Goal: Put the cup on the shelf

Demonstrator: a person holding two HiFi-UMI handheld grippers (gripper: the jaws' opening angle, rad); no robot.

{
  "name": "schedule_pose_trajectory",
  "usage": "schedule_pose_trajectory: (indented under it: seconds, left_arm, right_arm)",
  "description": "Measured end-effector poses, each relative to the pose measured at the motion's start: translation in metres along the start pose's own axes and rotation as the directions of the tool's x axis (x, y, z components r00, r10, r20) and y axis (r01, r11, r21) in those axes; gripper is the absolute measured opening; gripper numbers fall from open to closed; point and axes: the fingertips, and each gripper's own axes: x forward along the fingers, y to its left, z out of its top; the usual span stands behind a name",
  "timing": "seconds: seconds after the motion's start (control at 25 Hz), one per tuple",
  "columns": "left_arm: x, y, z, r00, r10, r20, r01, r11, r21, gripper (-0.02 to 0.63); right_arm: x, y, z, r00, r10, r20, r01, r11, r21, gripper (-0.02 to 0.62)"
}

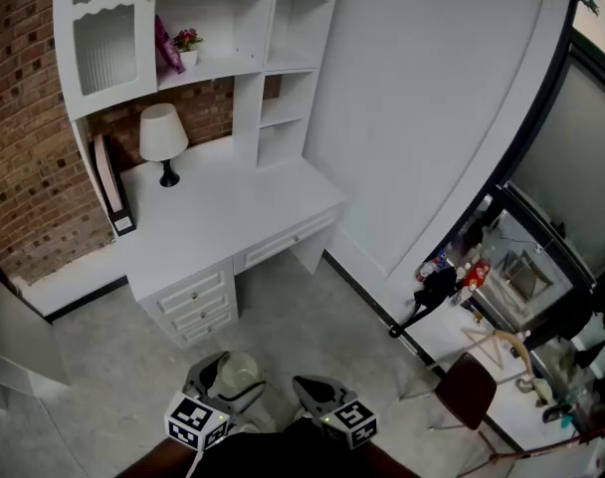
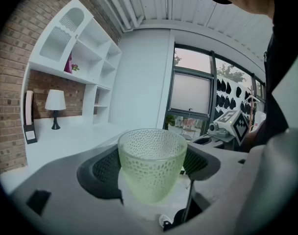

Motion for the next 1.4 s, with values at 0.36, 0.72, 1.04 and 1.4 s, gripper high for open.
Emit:
schedule_pose_trajectory:
  seconds: [0.36, 0.72, 1.04, 1.4]
  left_arm:
    - [-0.005, -0.005, -0.004, 1.0, -0.004, -0.002, 0.004, 1.0, 0.001, 0.382]
    - [-0.009, -0.007, -0.004, 1.0, -0.009, -0.001, 0.009, 1.0, -0.006, 0.382]
    - [-0.01, -0.005, -0.001, 1.0, -0.006, 0.002, 0.006, 1.0, 0.001, 0.382]
    - [-0.01, -0.003, -0.003, 1.0, -0.001, 0.002, 0.001, 1.0, -0.003, 0.382]
  right_arm:
    - [-0.003, 0.008, -0.003, 1.0, 0.011, -0.003, -0.011, 1.0, -0.004, 0.003]
    - [-0.005, 0.011, 0.004, 0.998, 0.034, 0.055, -0.039, 0.995, 0.086, 0.005]
    - [0.001, 0.011, -0.009, 1.0, 0.01, -0.021, -0.009, 0.998, 0.059, 0.005]
    - [0.003, 0.017, -0.008, 0.999, 0.031, -0.024, -0.03, 0.999, 0.025, 0.005]
